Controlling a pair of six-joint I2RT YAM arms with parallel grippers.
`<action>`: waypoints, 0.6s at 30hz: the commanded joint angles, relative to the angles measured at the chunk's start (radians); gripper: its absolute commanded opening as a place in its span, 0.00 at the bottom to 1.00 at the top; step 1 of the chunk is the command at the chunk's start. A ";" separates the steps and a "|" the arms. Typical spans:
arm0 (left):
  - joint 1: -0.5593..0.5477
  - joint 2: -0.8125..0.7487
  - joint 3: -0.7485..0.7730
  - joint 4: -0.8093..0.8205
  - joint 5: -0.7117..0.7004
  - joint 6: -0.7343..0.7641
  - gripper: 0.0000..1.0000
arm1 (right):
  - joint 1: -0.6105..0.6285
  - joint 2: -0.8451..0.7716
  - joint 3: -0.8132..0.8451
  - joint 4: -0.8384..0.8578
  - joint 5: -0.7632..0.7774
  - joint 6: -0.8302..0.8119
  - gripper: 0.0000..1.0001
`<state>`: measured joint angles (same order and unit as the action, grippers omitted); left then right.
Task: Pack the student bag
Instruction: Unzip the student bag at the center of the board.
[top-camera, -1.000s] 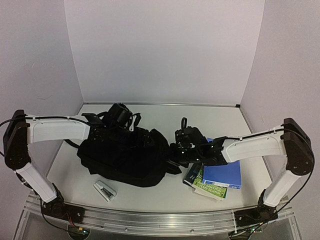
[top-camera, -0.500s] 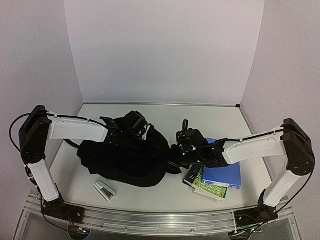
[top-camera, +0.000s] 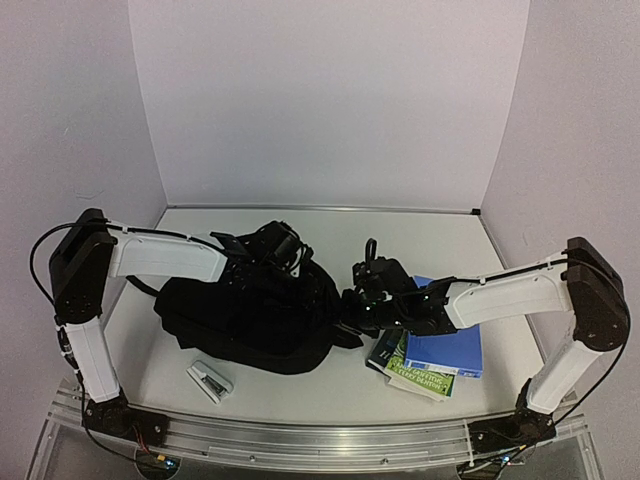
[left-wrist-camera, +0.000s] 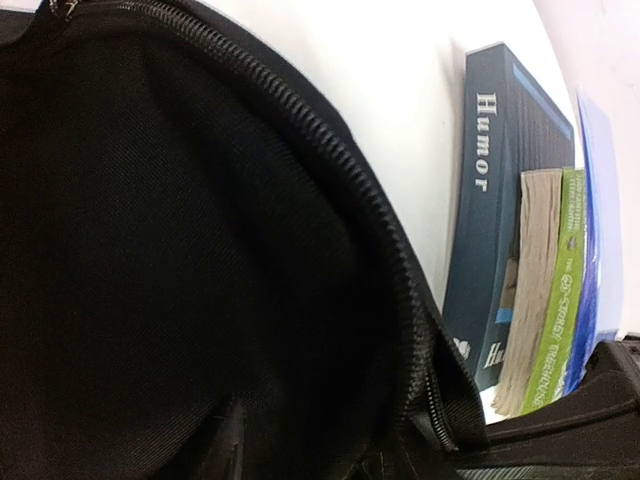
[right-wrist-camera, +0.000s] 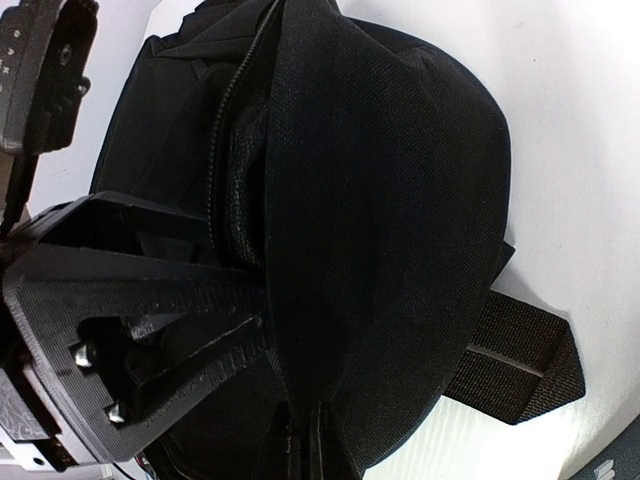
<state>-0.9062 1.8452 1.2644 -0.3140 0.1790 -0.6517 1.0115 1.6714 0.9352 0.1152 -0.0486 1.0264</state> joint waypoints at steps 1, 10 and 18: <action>0.000 0.004 0.052 0.018 -0.042 0.012 0.27 | 0.006 -0.039 -0.009 0.020 0.018 -0.002 0.00; 0.085 -0.175 0.024 -0.099 -0.110 0.057 0.00 | 0.004 -0.080 -0.013 -0.020 0.094 -0.016 0.00; 0.350 -0.398 0.033 -0.362 0.047 0.223 0.00 | -0.070 -0.095 0.006 -0.089 0.107 -0.084 0.00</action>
<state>-0.6799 1.5472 1.2621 -0.5080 0.1504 -0.5502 0.9916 1.6047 0.9226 0.0583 0.0257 0.9922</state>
